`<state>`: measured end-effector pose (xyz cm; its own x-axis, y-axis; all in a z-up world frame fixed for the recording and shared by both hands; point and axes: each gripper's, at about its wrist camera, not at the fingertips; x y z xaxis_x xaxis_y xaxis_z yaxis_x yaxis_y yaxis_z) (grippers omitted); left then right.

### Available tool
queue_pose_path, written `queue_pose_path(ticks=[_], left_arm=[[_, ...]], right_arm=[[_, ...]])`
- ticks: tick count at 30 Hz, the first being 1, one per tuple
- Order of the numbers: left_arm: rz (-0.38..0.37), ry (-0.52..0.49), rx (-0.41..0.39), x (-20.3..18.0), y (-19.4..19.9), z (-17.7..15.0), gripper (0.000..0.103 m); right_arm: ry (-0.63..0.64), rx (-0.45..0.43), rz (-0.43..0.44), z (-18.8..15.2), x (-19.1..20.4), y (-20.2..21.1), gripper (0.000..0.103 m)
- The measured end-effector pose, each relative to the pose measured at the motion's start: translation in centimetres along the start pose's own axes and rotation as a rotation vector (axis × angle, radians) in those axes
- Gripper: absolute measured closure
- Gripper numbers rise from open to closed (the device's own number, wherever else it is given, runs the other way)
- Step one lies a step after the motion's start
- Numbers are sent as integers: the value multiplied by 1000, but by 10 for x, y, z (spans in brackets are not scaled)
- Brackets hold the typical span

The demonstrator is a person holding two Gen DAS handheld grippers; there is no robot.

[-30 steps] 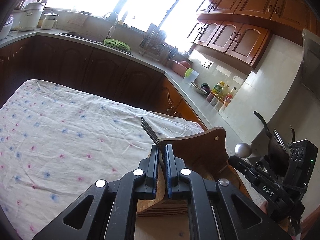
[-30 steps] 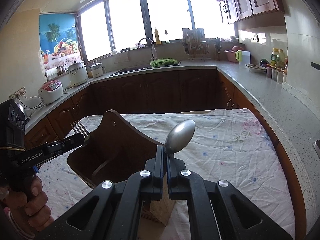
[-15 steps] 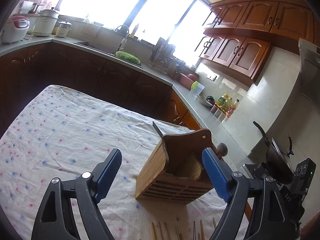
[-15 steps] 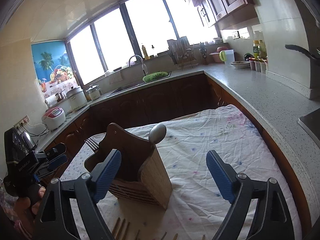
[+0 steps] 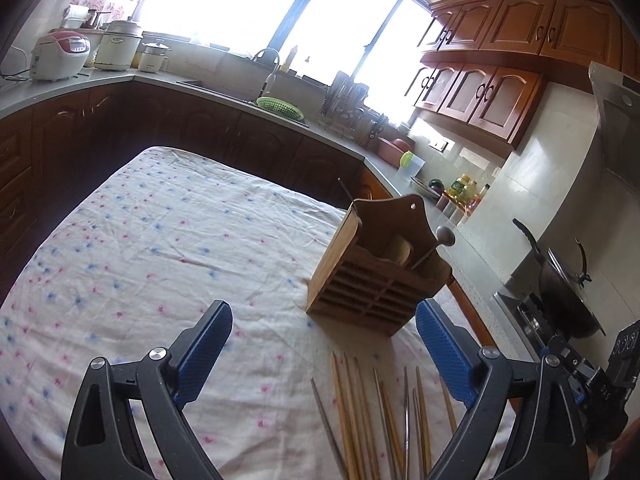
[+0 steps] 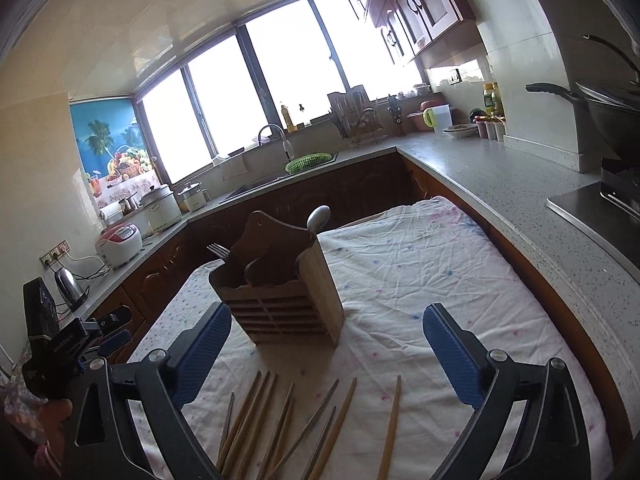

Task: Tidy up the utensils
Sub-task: 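Move both tools back over the remaining chopsticks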

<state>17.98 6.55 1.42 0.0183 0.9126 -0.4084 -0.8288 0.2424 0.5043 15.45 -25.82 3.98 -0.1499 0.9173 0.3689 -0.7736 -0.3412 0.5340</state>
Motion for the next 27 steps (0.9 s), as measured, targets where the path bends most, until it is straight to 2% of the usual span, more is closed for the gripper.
queue_pose_path(ticks=[6,14,27], left_arm=[[18,-20,30,2,22,-22,9],[45,-64,107,-7,21,-35,9],[93,-183,229,-37,-11,-30,14]], right_arm=[[15,33,-36,-30,2,25,4],[20,47,-88,-53,-4,47,4],[7,119,-95,-61,-9,29,4]])
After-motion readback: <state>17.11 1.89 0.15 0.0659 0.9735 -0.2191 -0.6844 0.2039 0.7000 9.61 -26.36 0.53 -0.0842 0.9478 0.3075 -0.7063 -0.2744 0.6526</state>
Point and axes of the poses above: each gripper's, at about its wrist camera, not at the fingertips, and y roughly against the way its jaws point, x to its left, z to its top, and after that the axes turned 6 degrees about z, right-handed
